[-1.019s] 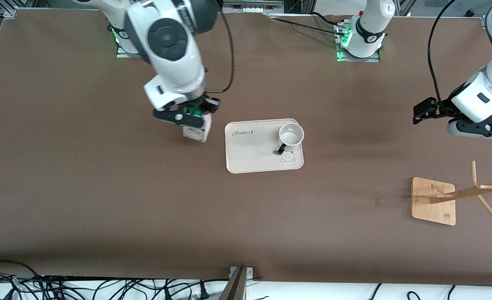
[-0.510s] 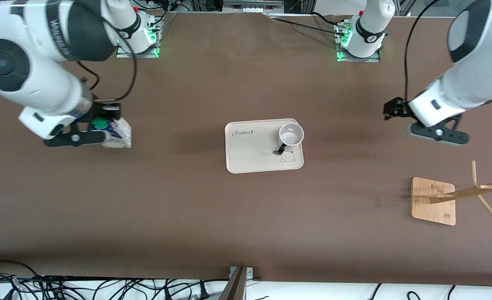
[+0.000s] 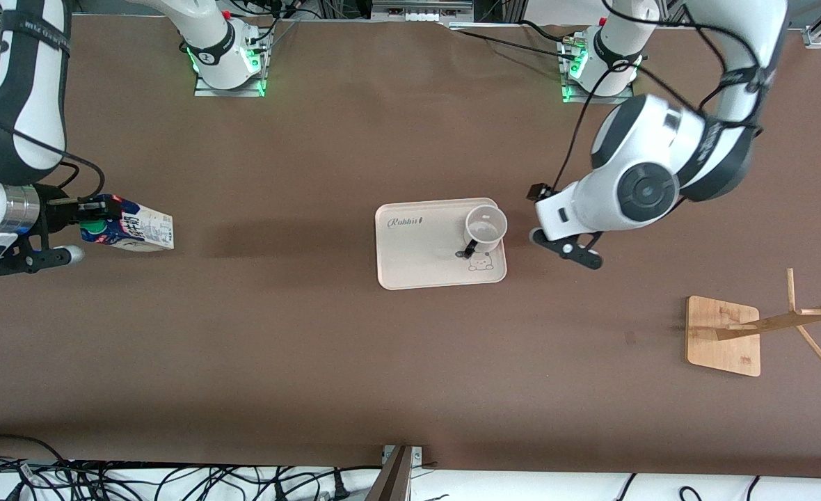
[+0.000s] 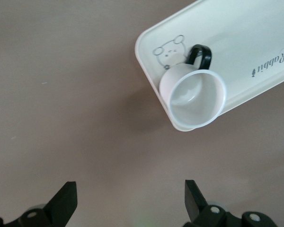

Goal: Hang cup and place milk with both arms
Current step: 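Carry the carton away with the right gripper while the left gripper reaches the mug, then lower the carton onto the table while the left gripper grasps the mug rim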

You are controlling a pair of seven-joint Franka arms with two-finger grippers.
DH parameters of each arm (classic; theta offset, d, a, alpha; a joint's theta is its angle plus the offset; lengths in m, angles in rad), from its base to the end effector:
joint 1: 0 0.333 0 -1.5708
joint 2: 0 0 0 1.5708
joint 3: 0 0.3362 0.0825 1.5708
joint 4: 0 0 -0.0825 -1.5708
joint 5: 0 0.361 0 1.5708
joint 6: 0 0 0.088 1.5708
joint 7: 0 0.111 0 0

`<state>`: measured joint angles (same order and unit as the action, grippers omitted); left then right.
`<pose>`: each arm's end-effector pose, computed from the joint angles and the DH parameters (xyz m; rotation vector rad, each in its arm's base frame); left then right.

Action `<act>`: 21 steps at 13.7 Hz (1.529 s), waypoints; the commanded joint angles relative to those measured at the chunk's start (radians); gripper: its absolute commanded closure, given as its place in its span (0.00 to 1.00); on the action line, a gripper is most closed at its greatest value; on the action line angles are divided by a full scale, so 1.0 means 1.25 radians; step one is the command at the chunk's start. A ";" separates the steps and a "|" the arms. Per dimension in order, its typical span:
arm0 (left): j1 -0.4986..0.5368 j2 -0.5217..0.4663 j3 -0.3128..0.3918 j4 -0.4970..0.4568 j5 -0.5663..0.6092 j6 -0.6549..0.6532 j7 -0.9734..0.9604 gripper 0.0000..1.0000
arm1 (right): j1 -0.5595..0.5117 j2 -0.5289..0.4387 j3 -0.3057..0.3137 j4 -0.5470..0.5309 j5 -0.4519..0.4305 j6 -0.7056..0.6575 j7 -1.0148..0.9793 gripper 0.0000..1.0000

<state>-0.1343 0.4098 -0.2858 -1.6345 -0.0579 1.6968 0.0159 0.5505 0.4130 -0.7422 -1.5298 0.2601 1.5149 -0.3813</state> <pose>0.5653 -0.2363 0.3925 2.9279 -0.6171 -0.5433 0.6040 -0.0207 0.4670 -3.0244 -0.2430 0.4739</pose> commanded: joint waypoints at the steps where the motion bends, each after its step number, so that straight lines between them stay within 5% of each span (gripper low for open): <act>1: -0.042 0.048 -0.002 0.014 -0.030 0.040 -0.004 0.00 | 0.016 -0.022 0.005 -0.060 0.013 0.056 -0.008 0.63; 8: -0.178 0.061 0.000 -0.086 -0.015 0.200 -0.125 0.00 | 0.030 -0.021 0.013 -0.200 0.018 0.279 -0.008 0.63; 17: -0.192 0.091 0.000 -0.134 0.044 0.315 -0.127 0.00 | 0.041 -0.042 0.034 -0.315 0.057 0.393 -0.007 0.63; 18: -0.192 0.098 0.000 -0.134 0.044 0.321 -0.127 0.00 | 0.039 -0.040 0.035 -0.315 0.058 0.392 -0.007 0.59; 19: -0.192 0.104 0.000 -0.134 0.045 0.332 -0.126 0.00 | 0.039 -0.037 0.034 -0.314 0.066 0.388 -0.004 0.21; 20: -0.192 0.107 0.000 -0.133 0.045 0.336 -0.122 0.10 | 0.032 -0.033 0.034 -0.308 0.086 0.380 -0.005 0.00; 21: -0.191 0.108 0.000 -0.131 0.045 0.335 -0.118 0.34 | 0.030 -0.032 0.034 -0.305 0.091 0.380 -0.004 0.00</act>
<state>-0.3701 0.5390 -0.2878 -1.8012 -0.0209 2.1032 -0.1345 0.5937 0.3938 -0.7058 -1.8862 0.3380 1.9828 -0.3828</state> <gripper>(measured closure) 0.088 0.529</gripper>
